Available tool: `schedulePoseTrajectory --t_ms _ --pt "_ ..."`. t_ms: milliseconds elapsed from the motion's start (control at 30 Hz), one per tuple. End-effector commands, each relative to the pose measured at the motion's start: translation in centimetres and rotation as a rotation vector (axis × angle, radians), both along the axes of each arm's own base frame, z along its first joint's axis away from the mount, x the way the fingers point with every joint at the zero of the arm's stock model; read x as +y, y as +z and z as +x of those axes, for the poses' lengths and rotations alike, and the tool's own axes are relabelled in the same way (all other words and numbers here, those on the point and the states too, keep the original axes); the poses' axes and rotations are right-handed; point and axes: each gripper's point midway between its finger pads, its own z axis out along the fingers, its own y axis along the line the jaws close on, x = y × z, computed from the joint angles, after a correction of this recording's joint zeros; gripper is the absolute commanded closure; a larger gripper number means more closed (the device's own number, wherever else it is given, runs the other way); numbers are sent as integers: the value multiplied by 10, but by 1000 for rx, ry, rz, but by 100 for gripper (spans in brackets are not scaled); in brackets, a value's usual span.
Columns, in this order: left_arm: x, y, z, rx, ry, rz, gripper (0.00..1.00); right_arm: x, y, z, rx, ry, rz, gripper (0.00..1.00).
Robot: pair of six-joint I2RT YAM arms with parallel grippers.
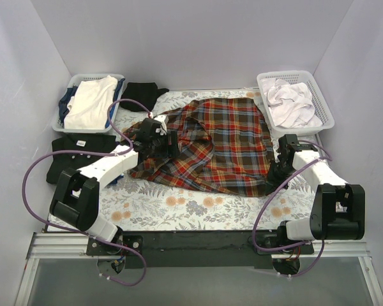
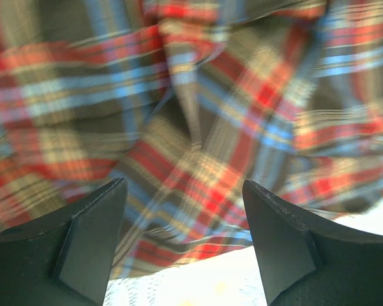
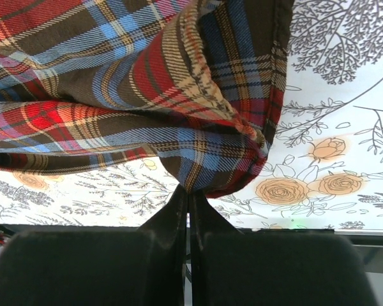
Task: Fold and stack the long sleeve shirts
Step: Fold the shirt
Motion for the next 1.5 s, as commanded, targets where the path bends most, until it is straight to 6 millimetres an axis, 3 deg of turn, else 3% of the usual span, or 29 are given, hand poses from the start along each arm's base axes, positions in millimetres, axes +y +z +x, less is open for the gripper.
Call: schedulePoseTrajectory --t_ms 0,33,133,233,367,467,567,700,800,900,1000,1033,1067,1100,1200,1300,1467 --pt "47 -9 -4 -32 178 214 27 5 -1 4 -9 12 31 99" --pt "59 -11 -3 -36 247 258 28 5 -2 3 -7 15 31 99" --pt "71 -19 -10 -10 281 304 30 5 -4 1 2 20 32 99" --pt "72 -26 -17 9 279 303 32 5 -5 0 6 21 33 99" --pt "69 -36 -19 39 256 306 46 6 -4 1 3 15 37 99" --pt "66 -35 -18 41 240 298 48 6 -4 1 4 15 37 99" --pt "62 -32 -21 36 213 281 47 6 -4 2 4 11 37 99" --pt "54 -25 -30 36 163 229 32 7 -3 3 -1 5 41 99" --pt "50 -32 -39 69 134 211 30 7 -3 4 -4 6 42 99" --pt "54 -47 -41 113 163 236 43 7 -2 5 -3 7 41 99" --pt "55 -56 -40 140 191 246 64 7 -1 6 -6 7 41 99" --pt "56 -57 -40 144 200 249 74 7 -1 6 -6 7 41 99" --pt "58 -57 -38 141 215 255 91 7 -1 6 -9 7 41 99" --pt "60 -56 -38 141 223 261 97 7 0 7 -10 6 43 99" --pt "68 -48 -35 123 252 295 100 7 2 8 -18 3 42 99" --pt "81 -25 -29 82 307 337 100 5 10 13 -40 -2 32 99" --pt "103 32 -20 -16 431 377 100 3 29 18 -75 2 18 99"
